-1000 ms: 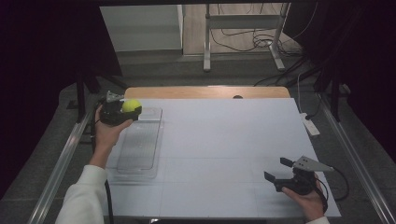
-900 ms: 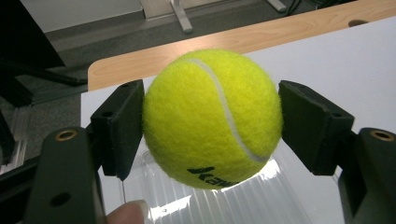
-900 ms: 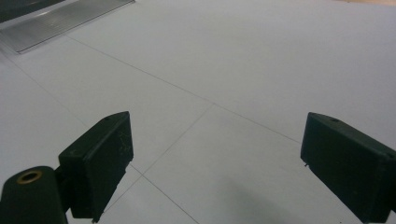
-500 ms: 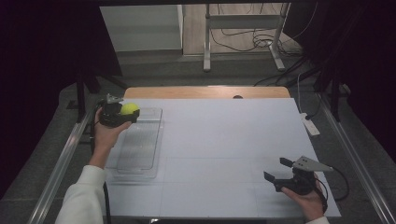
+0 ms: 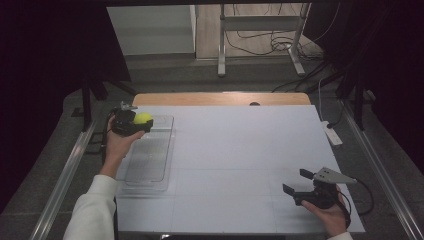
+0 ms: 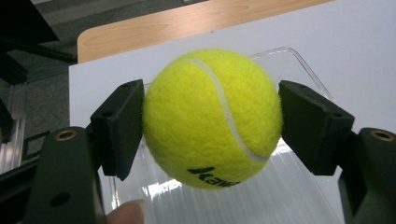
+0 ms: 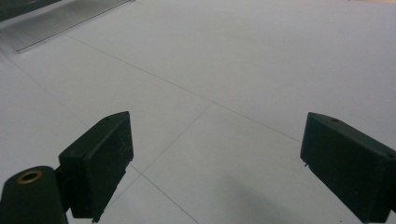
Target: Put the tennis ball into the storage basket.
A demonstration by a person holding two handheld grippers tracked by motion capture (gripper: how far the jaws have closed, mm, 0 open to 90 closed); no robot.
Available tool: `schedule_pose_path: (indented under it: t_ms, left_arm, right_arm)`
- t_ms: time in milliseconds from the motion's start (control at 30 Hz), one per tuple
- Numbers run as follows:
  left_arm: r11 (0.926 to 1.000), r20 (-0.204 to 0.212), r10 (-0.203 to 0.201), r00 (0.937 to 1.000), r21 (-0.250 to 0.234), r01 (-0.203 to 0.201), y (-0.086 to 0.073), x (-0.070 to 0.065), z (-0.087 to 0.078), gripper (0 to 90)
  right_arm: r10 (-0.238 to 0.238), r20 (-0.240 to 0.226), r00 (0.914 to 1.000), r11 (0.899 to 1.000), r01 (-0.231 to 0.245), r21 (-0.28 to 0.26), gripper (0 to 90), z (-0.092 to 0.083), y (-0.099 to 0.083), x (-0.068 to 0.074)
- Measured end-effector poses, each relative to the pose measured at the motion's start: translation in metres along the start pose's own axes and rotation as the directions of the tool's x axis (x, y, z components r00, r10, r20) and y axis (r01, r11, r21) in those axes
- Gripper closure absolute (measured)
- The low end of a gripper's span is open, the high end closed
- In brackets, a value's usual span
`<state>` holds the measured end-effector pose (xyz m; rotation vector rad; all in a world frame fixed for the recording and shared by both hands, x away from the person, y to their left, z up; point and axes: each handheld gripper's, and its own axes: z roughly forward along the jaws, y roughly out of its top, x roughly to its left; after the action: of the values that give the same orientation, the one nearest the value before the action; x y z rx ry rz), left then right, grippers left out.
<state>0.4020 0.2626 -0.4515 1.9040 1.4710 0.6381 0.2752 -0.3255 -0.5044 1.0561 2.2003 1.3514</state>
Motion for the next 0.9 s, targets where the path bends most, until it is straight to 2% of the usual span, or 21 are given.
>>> schedule_pose_path:
  t_ms: [900]
  left_arm:
    - [0.9976,-0.009,0.005,0.9999,0.069,-0.004,-0.006,-0.001,0.02,27.3]
  right_arm:
    - [0.0,-0.001,1.0,1.0,0.0,0.001,9.5,0.0,0.0,0.0]
